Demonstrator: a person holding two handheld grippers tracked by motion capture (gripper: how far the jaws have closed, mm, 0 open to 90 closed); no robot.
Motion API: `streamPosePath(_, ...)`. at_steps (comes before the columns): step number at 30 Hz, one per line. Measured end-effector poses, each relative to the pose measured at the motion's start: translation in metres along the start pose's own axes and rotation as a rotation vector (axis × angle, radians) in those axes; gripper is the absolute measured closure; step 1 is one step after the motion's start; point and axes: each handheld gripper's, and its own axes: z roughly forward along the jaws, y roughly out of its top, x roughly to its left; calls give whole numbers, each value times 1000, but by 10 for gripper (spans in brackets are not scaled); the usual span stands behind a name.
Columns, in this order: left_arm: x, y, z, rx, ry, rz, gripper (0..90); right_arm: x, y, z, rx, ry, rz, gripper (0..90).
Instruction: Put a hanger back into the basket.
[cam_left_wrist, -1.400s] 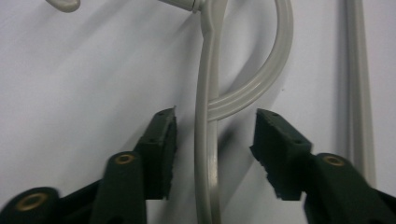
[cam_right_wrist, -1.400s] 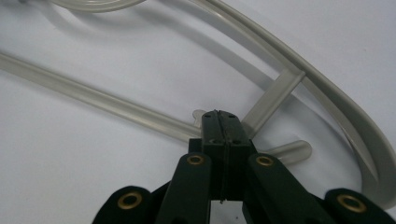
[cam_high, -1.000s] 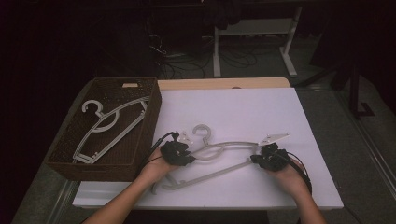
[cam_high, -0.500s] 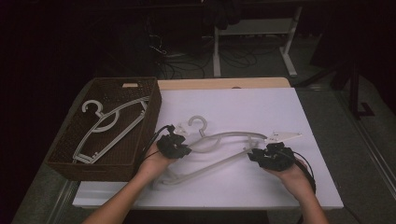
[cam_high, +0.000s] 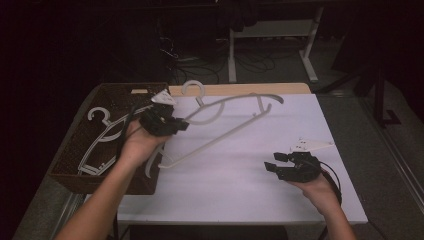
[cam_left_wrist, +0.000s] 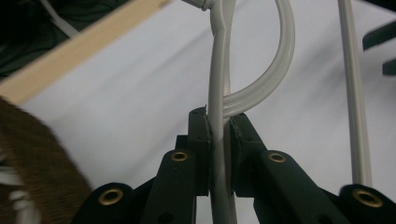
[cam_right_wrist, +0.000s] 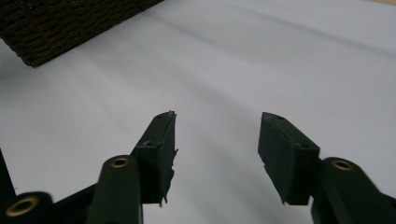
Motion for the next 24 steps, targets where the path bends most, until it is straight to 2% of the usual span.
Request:
streamPosePath(1,11,5,-17,-16,21,-8,814,-1,0,0,-2,0,2,439)
streamPosePath(2,16,6,-26,-24,33,-13,814,-1,0,0,-5,2,6,430)
streamPosePath(3,16,6,-26,-24,33,-13,814,-2,-1,0,-5,2,8,423)
streamPosePath(4,27,7,-41,-34,59,-16,814,-3,-1,1,-3,4,9,412)
streamPosePath(5,27,7,-41,-34,59,-16,814,-3,-1,1,-3,4,9,412)
streamPosePath(6,39,5,-54,-37,88,-24,814,-4,-1,2,-2,3,8,385)
streamPosePath(7,45,2,-59,-40,105,-25,814,-5,-1,3,-2,1,10,365)
streamPosePath(8,45,2,-59,-40,105,-25,814,-5,0,4,-1,-1,14,346)
streamPosePath(9,51,-1,-64,-40,118,-33,814,-5,0,4,-1,-1,14,346)
streamPosePath(10,63,-9,-73,-33,149,-39,814,-5,1,5,-1,-7,13,308)
streamPosePath(11,63,-9,-73,-33,149,-39,814,-5,1,5,0,-9,12,295)
streamPosePath(12,69,-13,-78,-28,168,-41,814,-5,1,5,0,-9,12,295)
streamPosePath(13,75,-18,-82,-28,183,-54,814,-5,1,6,4,-9,13,284)
streamPosePath(14,87,-29,-90,-25,211,-69,814,-5,1,6,9,-15,9,266)
streamPosePath(16,99,-41,-98,-18,238,-92,813,-5,2,6,9,-23,6,252)
streamPosePath(19,115,-57,-106,-10,269,-115,814,-5,2,6,11,-32,10,243)
streamPosePath(21,120,-62,-108,-4,279,-115,814,-5,1,6,11,-35,10,243)
streamPosePath(22,130,-72,-112,10,302,-127,814,-5,1,5,11,-40,11,241)
streamPosePath(23,130,-72,-112,10,302,-127,814,-5,1,5,11,-42,13,241)
streamPosePath(24,139,-81,-116,22,323,-128,814,-5,1,5,11,-44,14,239)
